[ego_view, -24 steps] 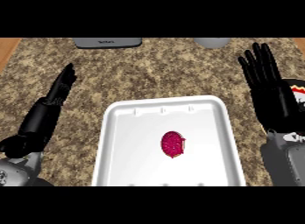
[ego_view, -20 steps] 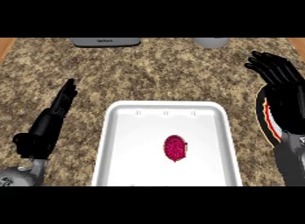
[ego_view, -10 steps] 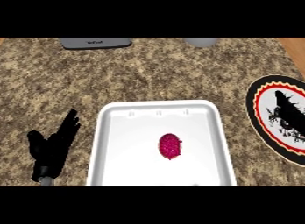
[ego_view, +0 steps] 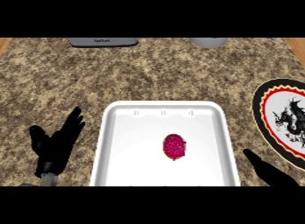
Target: Pick the cupcake from the tray and place it in the plate
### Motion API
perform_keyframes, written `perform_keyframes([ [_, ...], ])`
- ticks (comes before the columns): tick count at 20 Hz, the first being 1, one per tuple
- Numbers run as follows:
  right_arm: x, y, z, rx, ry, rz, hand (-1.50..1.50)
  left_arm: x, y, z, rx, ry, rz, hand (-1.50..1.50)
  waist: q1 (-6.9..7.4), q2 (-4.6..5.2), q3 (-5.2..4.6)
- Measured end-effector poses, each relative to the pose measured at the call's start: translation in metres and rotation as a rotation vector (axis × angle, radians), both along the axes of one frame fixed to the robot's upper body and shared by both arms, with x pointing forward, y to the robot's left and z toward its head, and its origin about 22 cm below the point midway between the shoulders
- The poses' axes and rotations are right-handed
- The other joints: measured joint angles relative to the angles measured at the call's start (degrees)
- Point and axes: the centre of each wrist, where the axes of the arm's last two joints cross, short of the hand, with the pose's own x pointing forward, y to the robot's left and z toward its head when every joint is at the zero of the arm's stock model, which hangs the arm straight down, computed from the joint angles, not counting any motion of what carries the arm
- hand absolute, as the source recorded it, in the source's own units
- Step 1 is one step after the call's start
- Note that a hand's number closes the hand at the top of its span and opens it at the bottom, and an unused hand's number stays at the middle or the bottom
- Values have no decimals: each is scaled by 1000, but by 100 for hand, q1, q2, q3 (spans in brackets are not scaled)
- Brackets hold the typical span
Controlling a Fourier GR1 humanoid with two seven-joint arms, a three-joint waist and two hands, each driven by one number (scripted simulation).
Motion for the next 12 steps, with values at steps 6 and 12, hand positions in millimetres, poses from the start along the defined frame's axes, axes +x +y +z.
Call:
perform_keyframes([
  [6, -24, 23, 13, -104, 315, 59, -150, 4, -8, 0, -3, -12, -24, 0, 122, 32, -3],
  [12, -20, 63, 31, -169, 515, 41, -150, 7, -13, 1, -2, -16, -47, 0, 267, 47, 4],
])
